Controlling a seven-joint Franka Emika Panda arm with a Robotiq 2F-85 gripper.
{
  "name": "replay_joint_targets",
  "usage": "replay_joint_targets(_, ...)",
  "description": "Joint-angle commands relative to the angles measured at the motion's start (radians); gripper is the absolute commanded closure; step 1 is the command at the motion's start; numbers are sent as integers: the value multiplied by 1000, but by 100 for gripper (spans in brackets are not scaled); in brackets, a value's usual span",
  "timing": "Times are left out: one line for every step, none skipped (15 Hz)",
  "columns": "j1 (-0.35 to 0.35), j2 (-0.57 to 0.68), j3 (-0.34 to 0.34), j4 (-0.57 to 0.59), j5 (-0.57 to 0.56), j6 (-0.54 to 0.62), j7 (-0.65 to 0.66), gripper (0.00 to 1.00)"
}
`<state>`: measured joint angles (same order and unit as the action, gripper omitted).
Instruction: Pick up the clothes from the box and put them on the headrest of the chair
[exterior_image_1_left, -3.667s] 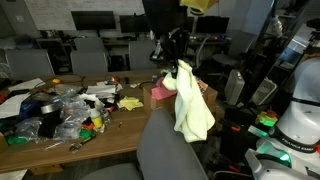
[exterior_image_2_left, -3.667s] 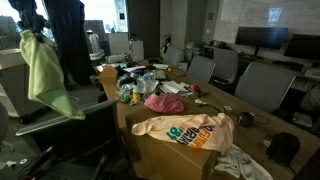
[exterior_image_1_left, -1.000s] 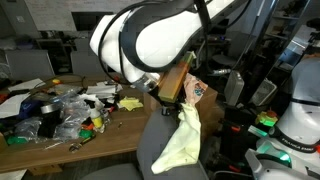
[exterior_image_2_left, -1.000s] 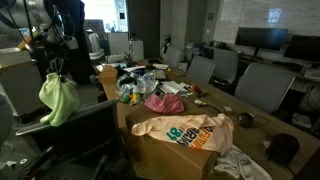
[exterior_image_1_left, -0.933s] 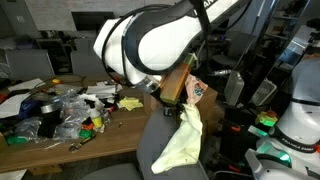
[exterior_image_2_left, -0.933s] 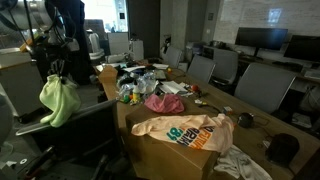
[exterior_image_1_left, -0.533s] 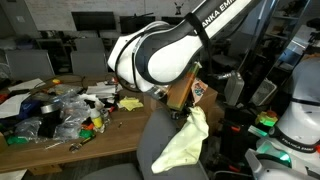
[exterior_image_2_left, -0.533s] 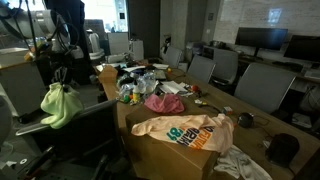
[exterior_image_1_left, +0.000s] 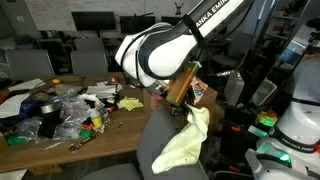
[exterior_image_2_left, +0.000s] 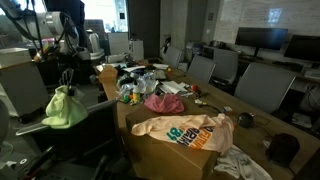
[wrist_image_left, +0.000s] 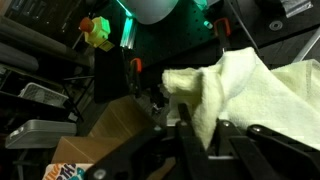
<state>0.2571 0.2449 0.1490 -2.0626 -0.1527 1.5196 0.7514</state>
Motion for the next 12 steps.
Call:
replay_joint_targets(-28, -52, -15, -42, 45, 23, -18, 49)
replay_joint_targets(-35, -55, -18, -46, 53, 28, -20, 40)
replay_joint_targets(-44, -61, -22, -50, 62, 31, -24, 33)
replay_joint_targets(-53, -72, -27, -57, 71, 37, -27, 26)
replay_joint_targets(-62, -81, -31, -60, 84, 41, -32, 18)
replay_joint_targets(-73, -96, -39, -66, 92, 53, -37, 11)
replay_joint_targets(-86, -120, -47, -74, 107, 64, -46, 2)
replay_joint_targets(-98, -140, -55, -83, 117, 80, -51, 0)
replay_joint_targets(-114, -166, -66, -94, 128, 105, -60, 0)
replay_joint_targets(-128, -190, -77, -106, 132, 133, -65, 0)
replay_joint_targets(-145, -213, -91, -117, 123, 177, -68, 0)
replay_joint_targets(-164, -232, -106, -121, 118, 208, -73, 0)
